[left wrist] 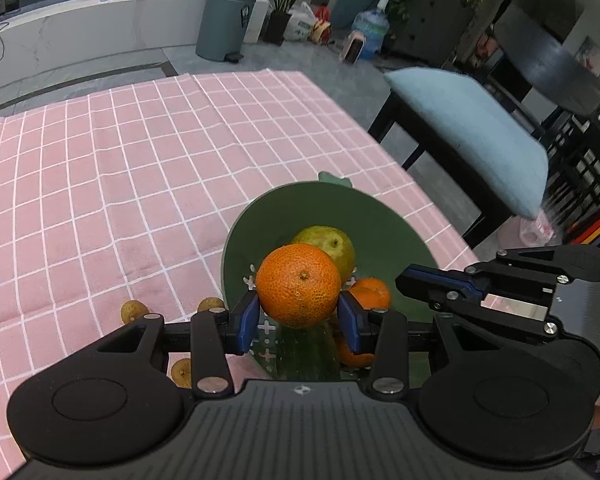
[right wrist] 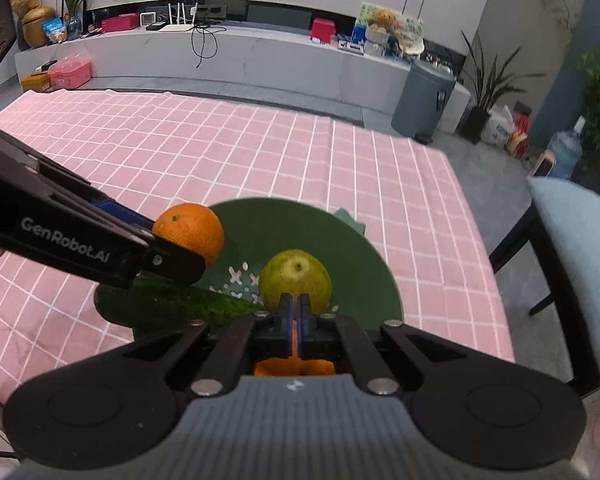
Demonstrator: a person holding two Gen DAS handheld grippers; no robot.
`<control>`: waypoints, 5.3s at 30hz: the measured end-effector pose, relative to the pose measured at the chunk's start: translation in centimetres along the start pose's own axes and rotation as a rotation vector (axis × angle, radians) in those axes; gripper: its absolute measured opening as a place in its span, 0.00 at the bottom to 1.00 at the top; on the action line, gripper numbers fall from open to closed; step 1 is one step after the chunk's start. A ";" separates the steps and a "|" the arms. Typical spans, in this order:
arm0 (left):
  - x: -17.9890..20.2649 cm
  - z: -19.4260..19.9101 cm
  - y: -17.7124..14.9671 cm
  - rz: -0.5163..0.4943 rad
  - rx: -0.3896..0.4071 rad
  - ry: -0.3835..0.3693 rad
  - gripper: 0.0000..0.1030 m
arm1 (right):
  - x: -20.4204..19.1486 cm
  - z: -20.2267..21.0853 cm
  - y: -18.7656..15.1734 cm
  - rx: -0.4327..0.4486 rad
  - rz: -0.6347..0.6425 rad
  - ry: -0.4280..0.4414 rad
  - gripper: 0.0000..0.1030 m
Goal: Organize fruits
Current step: 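Carry both oranges over the colander and lower them in with both grippers, then open both grippers and withdraw them from the colander toward the small fruit, then grasp the red fruit with the left gripper while the right grasps a brown kiwi, then carry the red fruit and the kiwi over the colander with both grippers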
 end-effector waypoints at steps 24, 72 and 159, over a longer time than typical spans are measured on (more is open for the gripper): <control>0.5 -3.4 -0.2 -0.101 -0.165 0.111 0.48 | -0.8 -2.9 -2.1 -0.028 -0.062 0.056 0.12; -6.7 9.1 -6.2 -0.054 0.099 0.026 0.53 | -14.3 2.5 -2.5 0.086 -0.088 0.126 0.53; -9.5 8.4 -4.7 0.217 0.228 0.031 0.30 | -15.7 0.0 0.2 0.128 -0.143 0.113 0.22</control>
Point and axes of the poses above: each gripper's, at about its wrist camera, not at the fingertips, and z roughly against the way its jaws point, x to its right, y to its top, the point moved 9 cm from there along -z, roughly the way its jaws point, and after that the axes turned 4 degrees about x, right-handed, at the moved point
